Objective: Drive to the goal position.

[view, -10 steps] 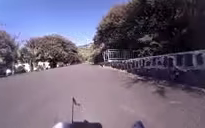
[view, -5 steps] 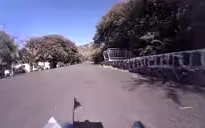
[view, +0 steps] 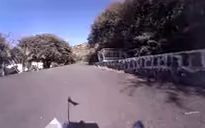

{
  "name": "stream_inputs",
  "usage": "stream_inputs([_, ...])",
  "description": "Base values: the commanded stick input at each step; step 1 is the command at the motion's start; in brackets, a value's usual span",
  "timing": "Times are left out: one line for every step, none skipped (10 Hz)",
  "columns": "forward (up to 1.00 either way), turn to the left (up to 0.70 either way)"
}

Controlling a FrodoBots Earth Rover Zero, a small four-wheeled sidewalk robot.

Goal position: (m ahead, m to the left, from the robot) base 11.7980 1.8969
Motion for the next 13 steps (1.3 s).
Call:
stream_inputs([0.50,0.00])
stream_inputs([0.50,0.00])
stream_inputs([0.50,0.00])
stream_inputs([0.50,0.00])
stream_inputs([0.50,0.00])
stream_inputs([0.50,0.00])
stream_inputs([0.50,0.00])
stream_inputs([0.50,0.00])
stream_inputs([0.50,0.00])
stream_inputs([0.50,0.00])
stream_inputs([0.50,0.00])
stream_inputs([0.50,0.00])
stream_inputs([0.50,0.00])
